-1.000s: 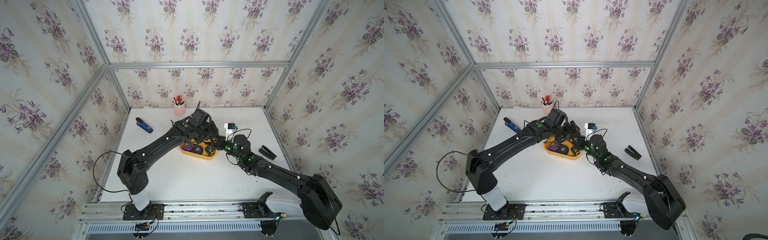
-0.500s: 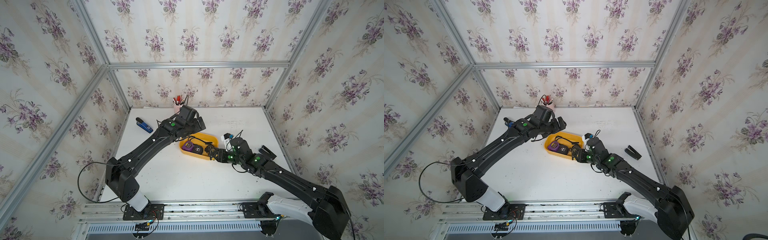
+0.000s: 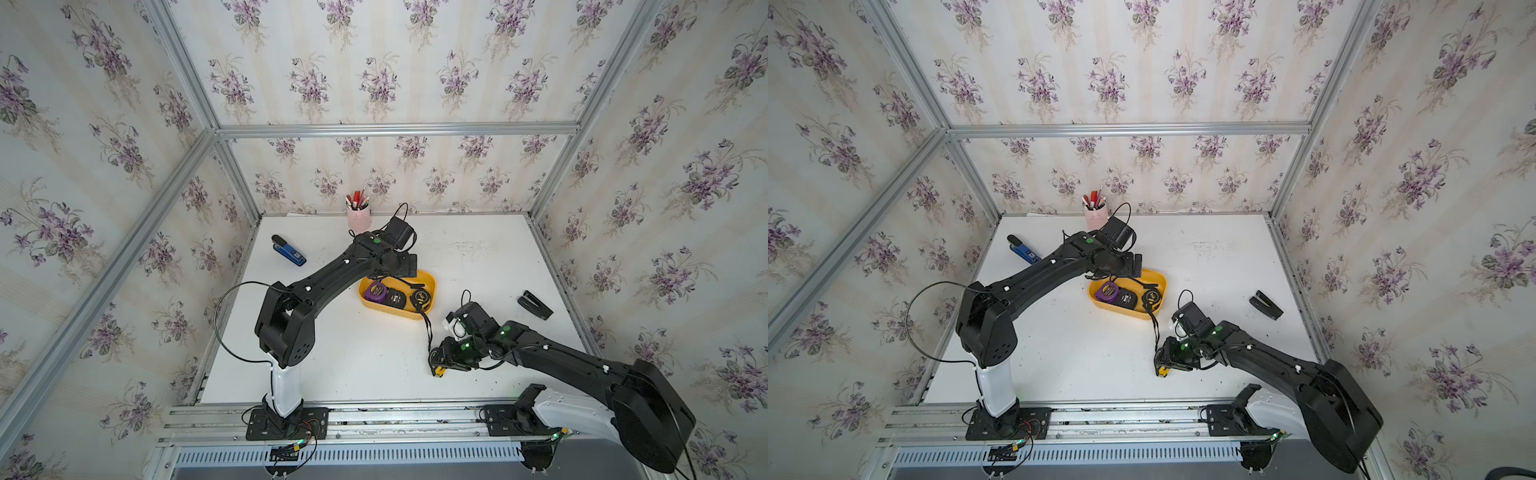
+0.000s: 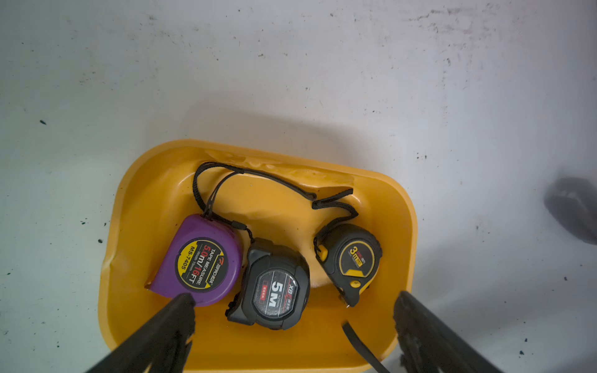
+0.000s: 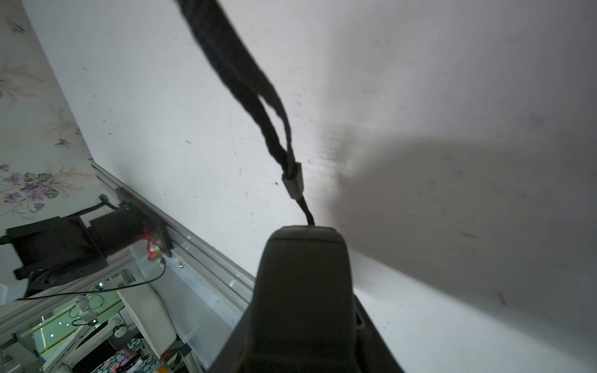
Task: Take the tape measure out of the storage box
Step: Place the tape measure at the center of the board.
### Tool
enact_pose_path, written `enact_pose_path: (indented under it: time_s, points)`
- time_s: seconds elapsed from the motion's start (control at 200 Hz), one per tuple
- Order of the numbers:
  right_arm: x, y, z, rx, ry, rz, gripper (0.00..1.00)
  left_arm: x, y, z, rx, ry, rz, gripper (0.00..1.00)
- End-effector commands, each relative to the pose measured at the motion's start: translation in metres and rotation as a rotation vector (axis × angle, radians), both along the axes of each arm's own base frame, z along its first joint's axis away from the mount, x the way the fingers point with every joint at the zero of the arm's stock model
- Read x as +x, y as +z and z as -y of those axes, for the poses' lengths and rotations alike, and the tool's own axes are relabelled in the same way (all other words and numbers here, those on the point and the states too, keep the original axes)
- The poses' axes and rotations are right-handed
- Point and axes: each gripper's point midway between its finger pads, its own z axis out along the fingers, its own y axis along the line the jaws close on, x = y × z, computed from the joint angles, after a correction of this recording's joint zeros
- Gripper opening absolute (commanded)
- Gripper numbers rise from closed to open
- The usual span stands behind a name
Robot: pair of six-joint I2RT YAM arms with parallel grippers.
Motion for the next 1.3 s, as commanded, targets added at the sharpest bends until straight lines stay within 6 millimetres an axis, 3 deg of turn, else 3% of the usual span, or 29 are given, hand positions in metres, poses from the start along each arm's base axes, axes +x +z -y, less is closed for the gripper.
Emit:
enact_pose_path:
  time_s: [0.0,0.135,0.325,0.619,0.774,0.884,0.969,1.044,1.299]
  points:
    - [-0.014,-0.013,0.005,-0.018,0.012,-0.071,0.22,-0.010,-0.010,-0.005,0.051,-0.044,-0.028,0.98]
    - [-0.009,-0.010,0.005,-0.034,0.025,-0.045,0.23,-0.015,-0.017,-0.005,0.065,-0.050,-0.041,0.98]
    - [-0.010,-0.021,0.010,-0.086,0.028,-0.067,0.24,-0.021,-0.025,-0.002,0.120,-0.092,-0.066,0.98]
    - [0.024,-0.014,0.015,-0.173,-0.026,0.069,0.25,-0.032,-0.043,-0.006,0.202,-0.125,-0.113,0.98]
    - [0.022,-0.019,0.021,-0.197,-0.033,0.071,0.29,-0.033,-0.045,-0.005,0.195,-0.119,-0.111,0.98]
    - [0.020,-0.020,0.025,-0.207,-0.033,0.070,0.41,-0.033,-0.047,-0.003,0.187,-0.127,-0.116,0.98]
    - [0.021,-0.018,0.027,-0.217,-0.038,0.083,0.62,-0.033,-0.049,-0.002,0.186,-0.129,-0.122,0.98]
    - [0.022,-0.016,0.030,-0.228,-0.043,0.094,0.74,-0.034,-0.050,-0.001,0.186,-0.130,-0.125,0.99]
    - [0.027,-0.012,0.047,-0.308,-0.075,0.139,0.84,-0.036,-0.051,-0.002,0.188,-0.137,-0.130,0.98]
